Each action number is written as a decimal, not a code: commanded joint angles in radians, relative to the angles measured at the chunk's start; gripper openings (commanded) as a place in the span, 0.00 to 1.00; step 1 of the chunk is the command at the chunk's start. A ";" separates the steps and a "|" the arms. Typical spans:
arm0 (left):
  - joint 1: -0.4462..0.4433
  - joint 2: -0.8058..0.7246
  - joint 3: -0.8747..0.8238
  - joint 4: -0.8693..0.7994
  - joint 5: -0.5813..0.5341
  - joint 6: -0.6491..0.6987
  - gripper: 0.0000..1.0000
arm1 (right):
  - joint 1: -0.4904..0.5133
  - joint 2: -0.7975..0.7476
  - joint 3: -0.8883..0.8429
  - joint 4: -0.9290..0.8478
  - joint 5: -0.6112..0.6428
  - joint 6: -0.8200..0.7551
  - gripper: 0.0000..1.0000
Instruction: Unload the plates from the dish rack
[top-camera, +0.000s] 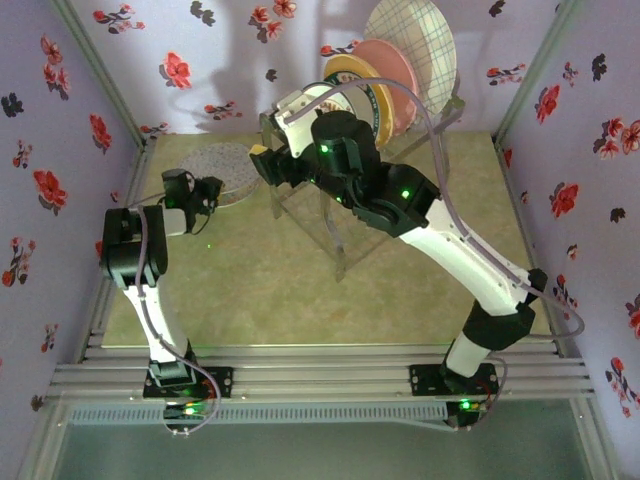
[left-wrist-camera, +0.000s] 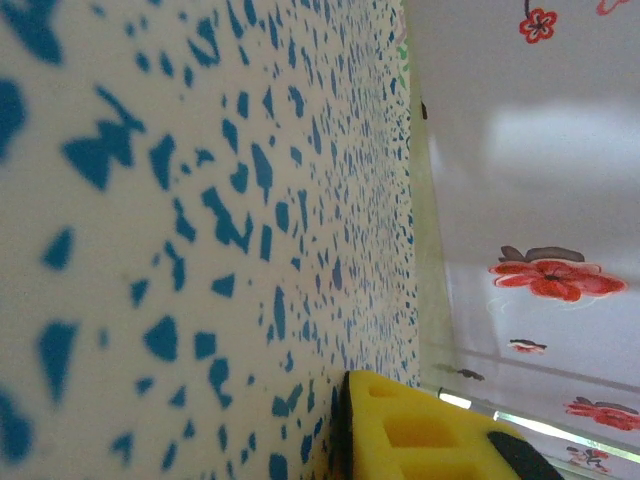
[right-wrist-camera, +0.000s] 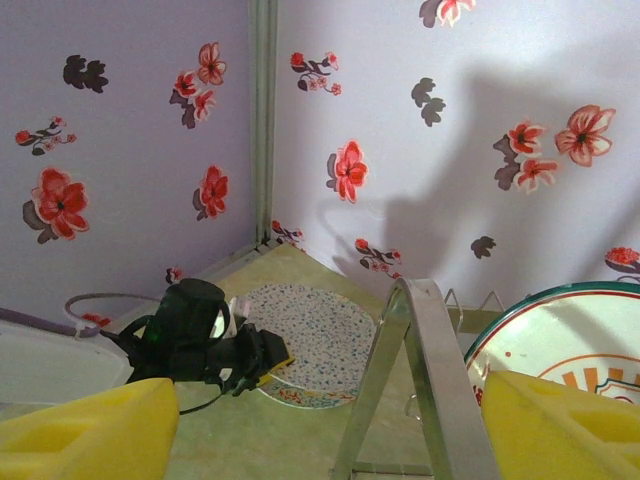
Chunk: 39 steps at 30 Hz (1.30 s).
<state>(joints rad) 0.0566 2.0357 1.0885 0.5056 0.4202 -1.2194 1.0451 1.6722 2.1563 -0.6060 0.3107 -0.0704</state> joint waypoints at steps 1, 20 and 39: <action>0.008 0.017 0.049 -0.007 0.025 0.040 0.11 | -0.006 0.012 0.035 -0.003 -0.009 0.013 0.81; 0.008 0.013 0.244 -0.479 0.024 0.072 0.56 | -0.011 0.021 0.036 0.006 -0.015 0.032 0.81; 0.008 0.033 0.324 -0.678 -0.017 0.100 0.61 | -0.013 0.012 0.034 -0.001 -0.013 0.038 0.81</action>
<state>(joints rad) 0.0574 2.0449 1.3743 -0.1471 0.4187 -1.1519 1.0386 1.6836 2.1593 -0.6113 0.3069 -0.0509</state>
